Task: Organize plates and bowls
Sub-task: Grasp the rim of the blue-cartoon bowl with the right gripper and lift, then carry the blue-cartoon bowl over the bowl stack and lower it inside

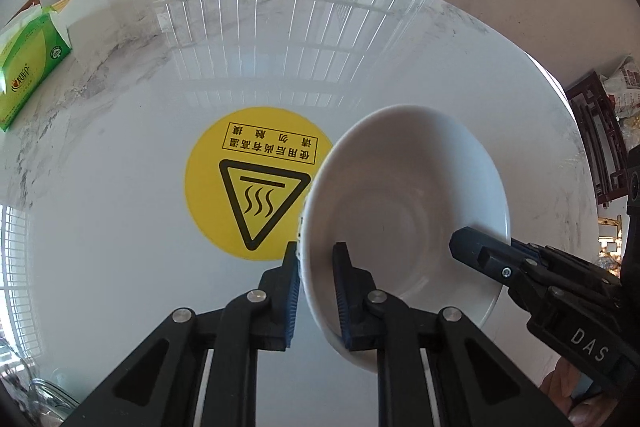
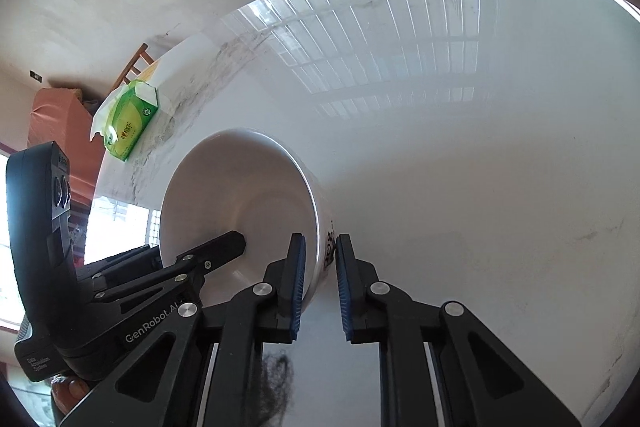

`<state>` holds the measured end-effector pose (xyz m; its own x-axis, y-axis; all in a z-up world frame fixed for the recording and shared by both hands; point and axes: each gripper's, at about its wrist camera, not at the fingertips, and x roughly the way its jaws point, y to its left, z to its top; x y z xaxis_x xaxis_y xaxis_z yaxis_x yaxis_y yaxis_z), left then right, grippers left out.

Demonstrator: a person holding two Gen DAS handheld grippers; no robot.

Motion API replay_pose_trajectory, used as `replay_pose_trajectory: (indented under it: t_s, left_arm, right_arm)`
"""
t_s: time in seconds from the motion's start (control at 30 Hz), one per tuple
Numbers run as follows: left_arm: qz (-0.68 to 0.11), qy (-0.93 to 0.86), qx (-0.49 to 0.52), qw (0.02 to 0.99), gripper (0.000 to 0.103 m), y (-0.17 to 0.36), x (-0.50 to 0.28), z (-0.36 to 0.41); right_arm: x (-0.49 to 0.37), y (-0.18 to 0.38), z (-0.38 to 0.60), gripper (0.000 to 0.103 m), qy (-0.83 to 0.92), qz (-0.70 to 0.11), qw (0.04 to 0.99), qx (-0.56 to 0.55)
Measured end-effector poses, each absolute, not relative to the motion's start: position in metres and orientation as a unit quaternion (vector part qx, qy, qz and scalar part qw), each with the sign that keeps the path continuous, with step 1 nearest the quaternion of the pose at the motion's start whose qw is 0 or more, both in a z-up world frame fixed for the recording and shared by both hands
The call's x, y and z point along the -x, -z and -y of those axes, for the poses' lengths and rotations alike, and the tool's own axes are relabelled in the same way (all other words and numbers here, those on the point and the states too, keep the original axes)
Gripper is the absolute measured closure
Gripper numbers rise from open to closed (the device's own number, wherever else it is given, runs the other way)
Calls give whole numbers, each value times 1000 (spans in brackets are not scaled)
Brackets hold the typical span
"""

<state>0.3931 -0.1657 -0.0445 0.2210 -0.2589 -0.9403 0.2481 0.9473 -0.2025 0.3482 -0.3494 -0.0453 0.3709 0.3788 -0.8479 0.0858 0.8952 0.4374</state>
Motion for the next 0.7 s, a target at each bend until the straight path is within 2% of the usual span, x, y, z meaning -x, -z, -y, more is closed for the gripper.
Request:
replay_pose_trajectory:
  t_s: [0.23,0.7]
  left_arm:
    - [-598,163,13,785,87,29,-374,159]
    - [-559,167,-3,812,87,-25,-296,148]
  right_arm:
    - [-331,36,349,89,-97,-555,793,-234]
    - [-259,-18,335,88,-124,-535,802,-235]
